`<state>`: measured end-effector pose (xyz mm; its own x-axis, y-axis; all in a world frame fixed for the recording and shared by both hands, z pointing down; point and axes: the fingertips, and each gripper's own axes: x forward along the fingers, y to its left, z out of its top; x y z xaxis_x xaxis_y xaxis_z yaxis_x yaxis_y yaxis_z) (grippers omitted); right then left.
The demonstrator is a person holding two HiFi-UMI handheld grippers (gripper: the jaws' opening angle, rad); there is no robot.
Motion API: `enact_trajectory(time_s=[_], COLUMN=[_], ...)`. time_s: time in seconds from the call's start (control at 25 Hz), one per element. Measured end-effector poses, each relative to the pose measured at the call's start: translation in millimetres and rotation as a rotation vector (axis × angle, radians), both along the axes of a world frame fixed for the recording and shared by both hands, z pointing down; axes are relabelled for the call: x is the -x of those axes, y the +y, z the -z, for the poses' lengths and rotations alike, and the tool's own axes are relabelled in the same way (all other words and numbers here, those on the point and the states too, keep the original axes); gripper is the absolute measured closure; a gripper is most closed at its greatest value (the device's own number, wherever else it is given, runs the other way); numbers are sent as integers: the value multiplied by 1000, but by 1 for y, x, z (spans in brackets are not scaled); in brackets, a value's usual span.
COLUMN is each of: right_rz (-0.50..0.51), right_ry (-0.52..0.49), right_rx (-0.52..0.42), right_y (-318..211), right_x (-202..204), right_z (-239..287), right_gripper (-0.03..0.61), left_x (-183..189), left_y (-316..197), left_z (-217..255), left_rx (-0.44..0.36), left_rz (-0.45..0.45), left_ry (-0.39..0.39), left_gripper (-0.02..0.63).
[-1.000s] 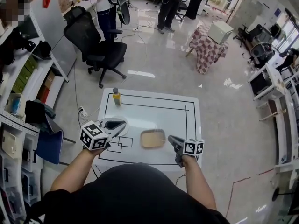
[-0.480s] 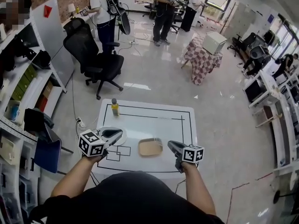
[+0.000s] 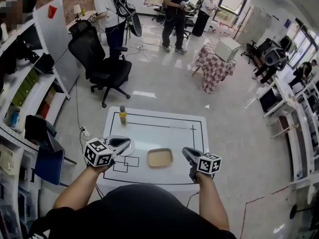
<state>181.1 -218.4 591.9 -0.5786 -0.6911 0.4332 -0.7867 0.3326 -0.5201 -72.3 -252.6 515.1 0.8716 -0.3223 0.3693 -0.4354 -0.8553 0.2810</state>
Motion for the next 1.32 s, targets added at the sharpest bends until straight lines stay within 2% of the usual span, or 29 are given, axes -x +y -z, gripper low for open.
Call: enact_trajectory(time_s=[0.36,0.92,1.32], right_rz=[-81,-179,-192], right_ry=[82,126,150], right_rx=[-56,-82,-97], right_y=[3,13,16], right_x=[-17,-39,-43], right_z=[15,23,22], right_gripper=[528,528,528], left_x=[8,4,1], left_y=[-3,-4,-11], left_z=[2,2,0], left_rx=[-25,-23,-32], left_rz=[-4,-36,-34], left_ry=[-20,-25,-18], left_gripper=[591,591,591])
